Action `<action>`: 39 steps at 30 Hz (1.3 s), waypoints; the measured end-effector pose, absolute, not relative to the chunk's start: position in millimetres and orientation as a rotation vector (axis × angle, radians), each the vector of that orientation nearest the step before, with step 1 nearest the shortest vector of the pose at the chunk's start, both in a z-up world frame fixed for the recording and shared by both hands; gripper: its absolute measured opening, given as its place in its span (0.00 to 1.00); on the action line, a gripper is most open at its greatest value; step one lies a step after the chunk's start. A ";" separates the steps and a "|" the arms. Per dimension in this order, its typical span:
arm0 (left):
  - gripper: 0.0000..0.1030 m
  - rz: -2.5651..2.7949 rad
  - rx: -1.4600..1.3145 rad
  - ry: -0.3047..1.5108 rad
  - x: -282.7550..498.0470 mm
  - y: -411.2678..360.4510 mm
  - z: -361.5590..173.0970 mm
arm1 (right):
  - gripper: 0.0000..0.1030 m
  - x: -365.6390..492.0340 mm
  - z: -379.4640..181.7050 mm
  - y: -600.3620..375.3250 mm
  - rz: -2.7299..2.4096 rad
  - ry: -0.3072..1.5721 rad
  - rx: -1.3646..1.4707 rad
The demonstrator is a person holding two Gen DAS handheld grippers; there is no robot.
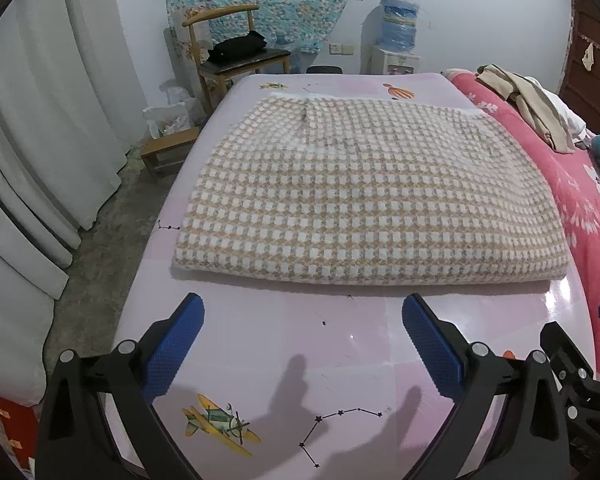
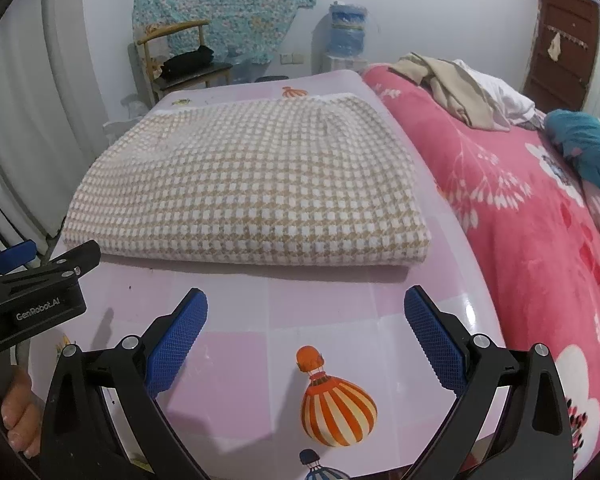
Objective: Fold large clothes
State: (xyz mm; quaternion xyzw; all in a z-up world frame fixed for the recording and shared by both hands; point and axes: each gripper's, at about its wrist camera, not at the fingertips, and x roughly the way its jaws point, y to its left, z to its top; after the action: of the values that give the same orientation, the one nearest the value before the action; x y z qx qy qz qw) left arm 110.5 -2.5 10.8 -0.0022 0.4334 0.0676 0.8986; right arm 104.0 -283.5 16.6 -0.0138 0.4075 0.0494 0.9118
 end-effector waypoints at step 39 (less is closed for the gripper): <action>0.95 0.123 -0.001 0.917 110.4 -1.2 7.9 | 0.92 104.8 18.2 -287.5 0.101 0.841 -0.024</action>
State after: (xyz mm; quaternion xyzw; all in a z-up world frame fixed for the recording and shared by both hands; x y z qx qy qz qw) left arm 110.4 -1.2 7.9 -0.0005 0.4422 0.0594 0.8950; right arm 104.8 -287.5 18.2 -0.0116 0.4081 0.0488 0.9116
